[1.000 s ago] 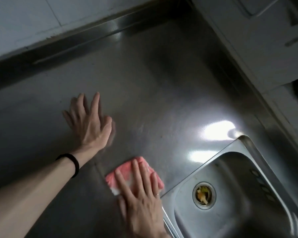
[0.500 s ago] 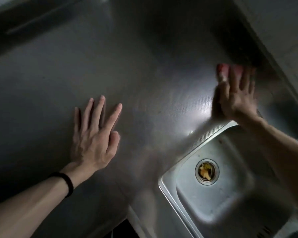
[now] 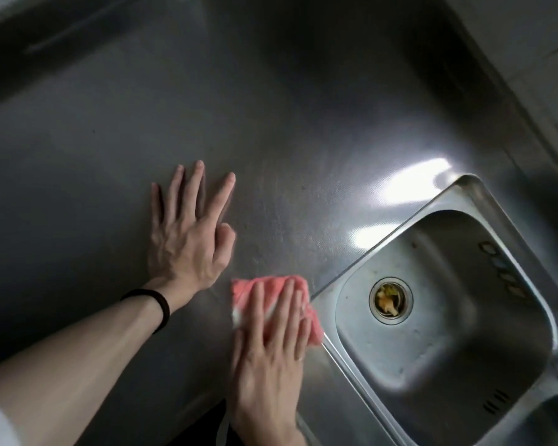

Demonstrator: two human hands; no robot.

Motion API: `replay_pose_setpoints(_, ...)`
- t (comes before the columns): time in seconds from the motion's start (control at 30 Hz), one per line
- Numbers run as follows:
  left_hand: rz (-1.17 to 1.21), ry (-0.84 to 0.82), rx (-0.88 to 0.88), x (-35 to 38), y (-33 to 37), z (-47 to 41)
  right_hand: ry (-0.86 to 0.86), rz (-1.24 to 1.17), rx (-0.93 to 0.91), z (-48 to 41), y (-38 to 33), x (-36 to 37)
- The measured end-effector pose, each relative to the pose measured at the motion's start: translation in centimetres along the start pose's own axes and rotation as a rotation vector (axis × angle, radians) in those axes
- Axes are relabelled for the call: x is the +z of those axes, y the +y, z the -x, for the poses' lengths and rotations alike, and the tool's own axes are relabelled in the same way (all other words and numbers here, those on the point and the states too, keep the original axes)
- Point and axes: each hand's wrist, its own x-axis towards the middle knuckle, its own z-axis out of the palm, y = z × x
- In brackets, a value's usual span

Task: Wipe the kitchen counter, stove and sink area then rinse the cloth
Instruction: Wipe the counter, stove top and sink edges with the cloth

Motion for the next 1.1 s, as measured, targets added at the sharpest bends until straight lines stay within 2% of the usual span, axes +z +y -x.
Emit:
replay_pose_setpoints(0.1, -0.012, 0.003, 0.014, 0.3, -0.3, -0.1, -0.063, 0.033, -0.016, 0.9, -0.7, 0.3)
replay_pose_setpoints(0.2, 0.043, 0.015, 0.012, 0.4, -0.3, 0.0, -0.040, 0.041, -0.034, -0.8, 0.6, -0.3)
replay_pose_setpoints(0.33, 0.245, 0.007, 0.036, -0.5, -0.7, 0.0, 0.033, 0.064, 0.104, -7.6, 3.8, -2.4)
replay_pose_setpoints(0.43, 0.345, 0.003, 0.103, -1.3, -0.9, 1.6, 0.014, 0.111, 0.134, -11.4, 5.9, -3.9)
replay_pose_setpoints(0.57, 0.313, -0.070, 0.219, -0.9, -0.5, 7.4, -0.012, 0.103, 0.135, -12.1, 5.8, -4.6)
replay_pose_setpoints(0.63, 0.215, -0.086, 0.258, -0.4, -1.1, 9.4, -0.010, 0.092, 0.133, -10.1, 4.7, -3.9)
replay_pose_setpoints(0.73, 0.097, -0.074, 0.304, 0.2, -2.2, 10.2, -0.004, 0.055, 0.018, -2.7, 2.1, -1.1)
replay_pose_setpoints(0.9, 0.054, -0.047, 0.310, 0.8, -2.1, 10.1, -0.033, 0.039, -0.015, 7.6, 0.6, 2.2)
replay_pose_setpoints(1.1, 0.048, -0.037, 0.298, 0.5, -1.9, 10.1, -0.043, 0.082, 0.280, 14.5, 6.9, -0.4)
